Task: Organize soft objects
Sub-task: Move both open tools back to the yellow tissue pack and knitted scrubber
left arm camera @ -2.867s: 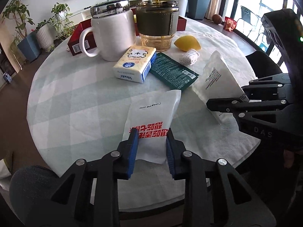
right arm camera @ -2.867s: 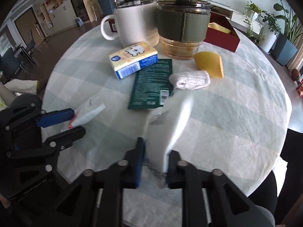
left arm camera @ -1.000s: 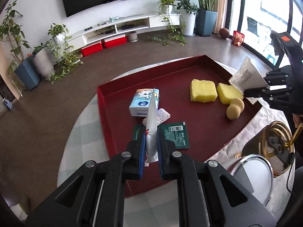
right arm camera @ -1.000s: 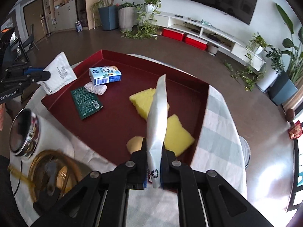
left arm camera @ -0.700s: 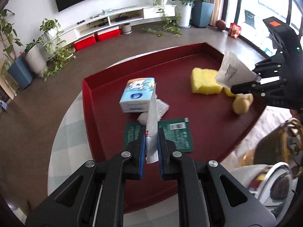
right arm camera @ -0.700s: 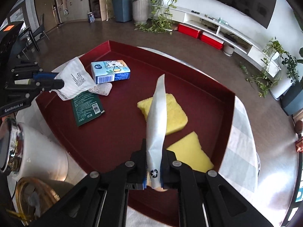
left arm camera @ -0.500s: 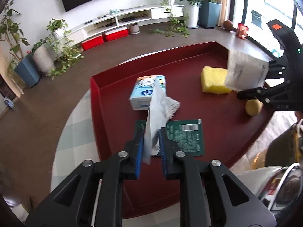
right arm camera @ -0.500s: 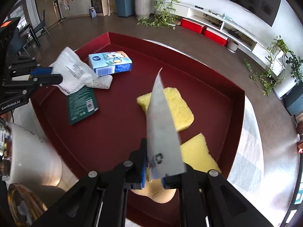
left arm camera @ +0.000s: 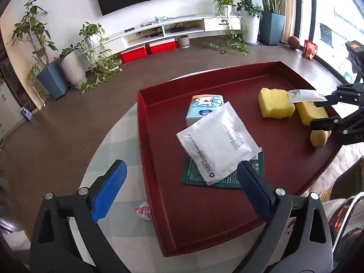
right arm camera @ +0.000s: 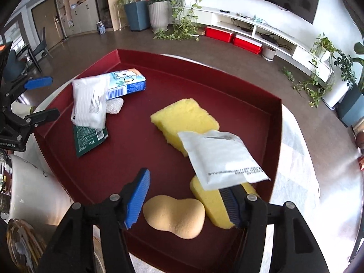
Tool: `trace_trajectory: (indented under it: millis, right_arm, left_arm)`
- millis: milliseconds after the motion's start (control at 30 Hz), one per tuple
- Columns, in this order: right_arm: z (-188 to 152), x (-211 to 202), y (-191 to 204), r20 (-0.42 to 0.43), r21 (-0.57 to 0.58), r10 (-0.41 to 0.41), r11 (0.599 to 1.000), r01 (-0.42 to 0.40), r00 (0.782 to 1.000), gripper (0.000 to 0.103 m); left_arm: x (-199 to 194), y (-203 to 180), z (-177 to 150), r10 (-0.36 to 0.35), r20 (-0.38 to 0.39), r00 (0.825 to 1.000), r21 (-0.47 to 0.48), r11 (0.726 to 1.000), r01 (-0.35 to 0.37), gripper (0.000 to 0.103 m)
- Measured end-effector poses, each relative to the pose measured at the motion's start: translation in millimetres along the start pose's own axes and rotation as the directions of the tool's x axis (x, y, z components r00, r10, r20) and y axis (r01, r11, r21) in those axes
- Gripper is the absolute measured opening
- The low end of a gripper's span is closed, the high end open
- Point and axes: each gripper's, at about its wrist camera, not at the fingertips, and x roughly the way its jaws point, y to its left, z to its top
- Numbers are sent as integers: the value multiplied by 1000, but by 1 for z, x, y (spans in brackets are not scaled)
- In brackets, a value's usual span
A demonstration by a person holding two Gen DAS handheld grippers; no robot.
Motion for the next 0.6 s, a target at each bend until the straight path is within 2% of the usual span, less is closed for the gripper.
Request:
trace_trajectory:
  millis: [200,300,600]
  right_arm:
    - [-14,-27,-13,58,71,-1,998,-3,998,64]
    - [-32,-52,-15,96,105,-6,994,-5,995,64]
    - [-95,-112,20,168,130,-8,991,-15,986,65]
  left_arm:
    - [-23,13,-9,20,25,999,-53,998,-19,99]
    - [-44,16,-18,29,48,998,-69,997,-26,99]
    - [-107,1,-66,32,84,996,-82,996,-25,99]
